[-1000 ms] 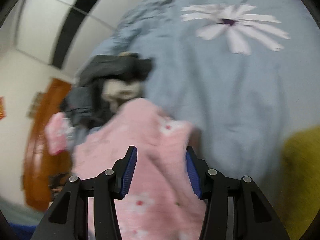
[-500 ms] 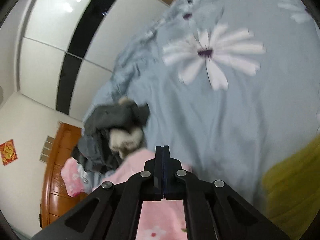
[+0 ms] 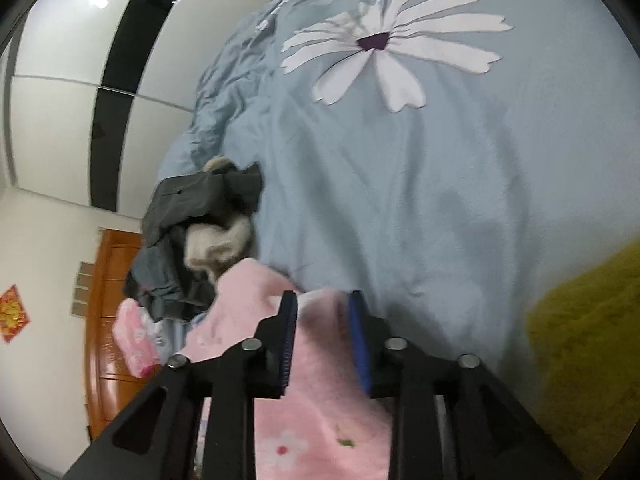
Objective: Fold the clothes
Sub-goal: 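Grasp the pink garment edge with the right gripper and fold it toward the left gripper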
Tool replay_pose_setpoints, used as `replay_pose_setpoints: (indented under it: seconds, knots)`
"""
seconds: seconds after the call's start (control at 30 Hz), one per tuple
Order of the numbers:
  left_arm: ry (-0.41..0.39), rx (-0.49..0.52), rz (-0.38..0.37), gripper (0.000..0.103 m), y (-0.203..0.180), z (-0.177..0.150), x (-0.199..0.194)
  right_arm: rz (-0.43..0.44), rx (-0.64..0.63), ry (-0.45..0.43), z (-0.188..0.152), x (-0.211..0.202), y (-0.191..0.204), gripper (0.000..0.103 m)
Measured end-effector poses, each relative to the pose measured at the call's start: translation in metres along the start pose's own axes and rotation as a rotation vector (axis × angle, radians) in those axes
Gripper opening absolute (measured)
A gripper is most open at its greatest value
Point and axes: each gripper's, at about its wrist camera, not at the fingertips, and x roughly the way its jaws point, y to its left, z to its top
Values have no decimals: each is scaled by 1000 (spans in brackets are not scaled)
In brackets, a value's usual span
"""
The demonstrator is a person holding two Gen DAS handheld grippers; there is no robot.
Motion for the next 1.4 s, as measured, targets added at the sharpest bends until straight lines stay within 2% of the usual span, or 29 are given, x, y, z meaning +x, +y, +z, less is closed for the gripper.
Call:
replay_pose_setpoints:
  seconds: [0.1, 0.17, 0.2, 0.23, 0.3, 0.37, 0.4, 0.53, 0.6, 0.77, 0.87, 0.93, 1.03, 1.2, 1.3, 1.4]
  knots:
    - [12, -1, 0, 45, -1, -3, 4, 20, -12, 27, -6, 5, 4, 29]
    - [22, 0, 0, 45, -1, -7, 7, 39, -17, 44, -10, 8, 7, 15]
    - [25, 2, 2, 45, -1, -8, 8, 45, -23, 47, -12, 10, 11, 10]
    - [27, 5, 2, 45, -2, -9, 8, 28, -40, 30, -13, 9, 16, 9]
    - [27, 12, -1, 45, -3, -10, 6, -18, -70, -79, -9, -9, 22, 8]
    - [26, 20, -4, 45, -4, -11, 4, -42, -48, -208, 0, -30, 19, 8]
    - [24, 27, -3, 45, -4, -11, 3, -53, -24, -239, 4, -35, 15, 8]
    - [18, 22, -13, 45, -1, -10, -6, -107, 24, -193, 10, -23, 5, 8]
    - [15, 8, -27, 45, 2, -11, -12, -170, 19, -191, 7, -19, 8, 10]
    - [1, 17, -31, 50, 15, -16, -41, -174, -5, -226, -6, -46, 34, 17]
    - [-27, 8, -32, 54, 35, -21, -64, -147, -89, -258, -37, -83, 57, 27]
    - [-44, -13, -23, 54, 55, -27, -79, -147, -141, -255, -67, -105, 65, 40]
    - [-59, -47, 18, 55, 89, -36, -95, -207, -177, -224, -120, -132, 58, 42]
    - [-68, -138, 86, 56, 154, -41, -104, -300, -82, -159, -198, -165, 7, 44]
    - [-66, -209, 72, 56, 180, -39, -98, -307, 25, -130, -229, -171, -24, 44]
    - [-76, -223, 22, 56, 185, -34, -91, -290, 107, -118, -248, -169, -43, 44]
